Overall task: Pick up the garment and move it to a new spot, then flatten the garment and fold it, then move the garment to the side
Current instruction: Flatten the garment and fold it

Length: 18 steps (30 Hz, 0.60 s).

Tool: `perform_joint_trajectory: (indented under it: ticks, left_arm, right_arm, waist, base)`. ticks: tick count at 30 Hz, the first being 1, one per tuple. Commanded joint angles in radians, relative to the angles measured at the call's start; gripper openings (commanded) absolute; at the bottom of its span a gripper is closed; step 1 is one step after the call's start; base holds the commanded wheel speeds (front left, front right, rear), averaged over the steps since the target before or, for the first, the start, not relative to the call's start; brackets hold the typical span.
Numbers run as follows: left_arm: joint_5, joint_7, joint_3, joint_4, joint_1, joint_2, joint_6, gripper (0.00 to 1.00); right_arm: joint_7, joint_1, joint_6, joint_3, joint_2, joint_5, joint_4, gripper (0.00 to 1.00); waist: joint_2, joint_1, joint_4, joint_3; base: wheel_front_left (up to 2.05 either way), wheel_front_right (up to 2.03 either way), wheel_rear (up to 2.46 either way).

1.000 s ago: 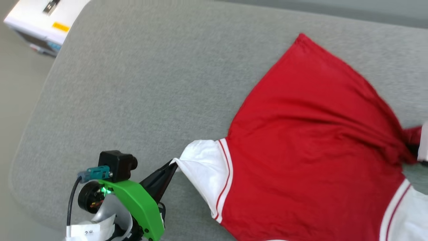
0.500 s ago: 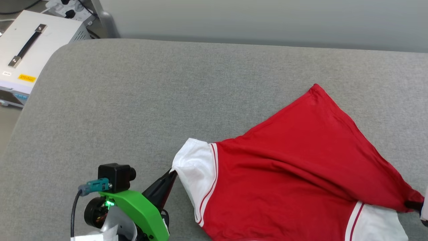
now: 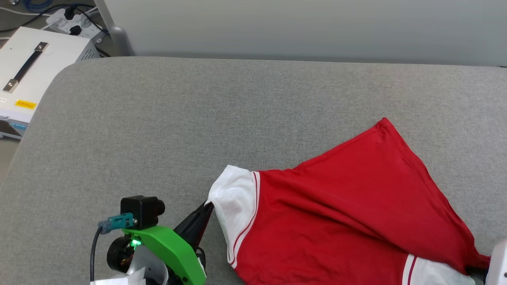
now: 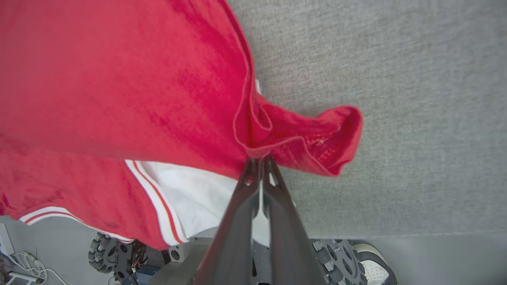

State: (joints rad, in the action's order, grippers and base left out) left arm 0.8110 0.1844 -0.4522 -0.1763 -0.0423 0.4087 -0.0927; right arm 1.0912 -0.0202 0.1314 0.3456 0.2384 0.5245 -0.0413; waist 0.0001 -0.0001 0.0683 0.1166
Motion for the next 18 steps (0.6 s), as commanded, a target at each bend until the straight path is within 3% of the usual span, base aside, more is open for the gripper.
perform_joint_trajectory:
  ticks: [1,9,18]
  left_arm:
    - [0.010,-0.006,0.000,0.001,-0.008,0.000,0.000,0.00]
    - [0.003,-0.010,-0.004,-0.022,-0.021,0.002,0.004,0.00]
    - [-0.013,-0.010,-0.003,-0.064,-0.065,0.012,0.014,0.00]
  right_arm:
    - [0.000,-0.003,-0.001,-0.006,0.003,0.005,0.007,1.00]
    - [0.058,0.058,-0.001,-0.039,0.051,0.055,0.102,1.00]
    - [0.162,0.265,-0.001,-0.091,0.073,0.046,0.199,1.00]
  waist:
    - [-0.0001,0.0001,0.002,0.000]
    - [-0.0001,0.0001,0.024,0.022]
    - [-0.0001,0.0001,0.084,0.109]
  base:
    - [0.00,0.00,0.00]
    - [0.00,0.00,0.00]
    - [0.00,0.00,0.00]
